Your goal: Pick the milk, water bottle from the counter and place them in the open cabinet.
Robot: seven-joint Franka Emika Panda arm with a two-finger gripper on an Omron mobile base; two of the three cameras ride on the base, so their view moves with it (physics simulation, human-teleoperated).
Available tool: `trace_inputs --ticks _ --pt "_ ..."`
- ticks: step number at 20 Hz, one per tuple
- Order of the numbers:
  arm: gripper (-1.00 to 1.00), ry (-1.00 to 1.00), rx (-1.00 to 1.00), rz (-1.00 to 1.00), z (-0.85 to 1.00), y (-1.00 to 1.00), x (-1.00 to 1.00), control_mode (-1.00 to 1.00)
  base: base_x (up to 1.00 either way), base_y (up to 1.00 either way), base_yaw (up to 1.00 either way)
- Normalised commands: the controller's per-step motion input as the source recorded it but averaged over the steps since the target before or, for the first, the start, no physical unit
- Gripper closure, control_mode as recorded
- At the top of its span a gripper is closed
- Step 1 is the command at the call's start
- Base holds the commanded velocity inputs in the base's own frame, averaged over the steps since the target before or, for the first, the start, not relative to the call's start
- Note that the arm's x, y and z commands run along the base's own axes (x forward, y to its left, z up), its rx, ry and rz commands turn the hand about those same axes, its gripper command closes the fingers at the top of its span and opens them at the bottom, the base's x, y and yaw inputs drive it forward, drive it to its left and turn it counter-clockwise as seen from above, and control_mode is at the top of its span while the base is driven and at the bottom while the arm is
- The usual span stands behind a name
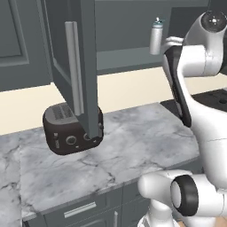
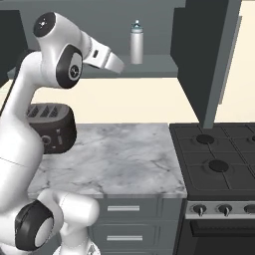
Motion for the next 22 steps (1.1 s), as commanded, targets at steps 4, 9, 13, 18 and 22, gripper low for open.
trace_inputs --ticks 4,9,13,18,22 --pt "-1.00 0.18 0.03 0.10 0.00 0.24 -0.84 -1.00 0.00 0.00 0.00" --pt "-1.00 0.18 0.04 0.15 0.00 0.28 -0.66 -1.00 0.00 0.00 0.00" --pt "-1.00 0.13 0.10 0.09 -0.01 0.09 -0.40 -1.00 0.00 0.00 0.00" --pt "-1.00 0.00 0.07 0.03 -0.34 0.03 -0.41 -1.00 0.00 0.00 0.00" --pt "-1.00 0.00 0.04 0.05 -0.48 0.15 -0.42 -1.00 0.00 0.00 0.00"
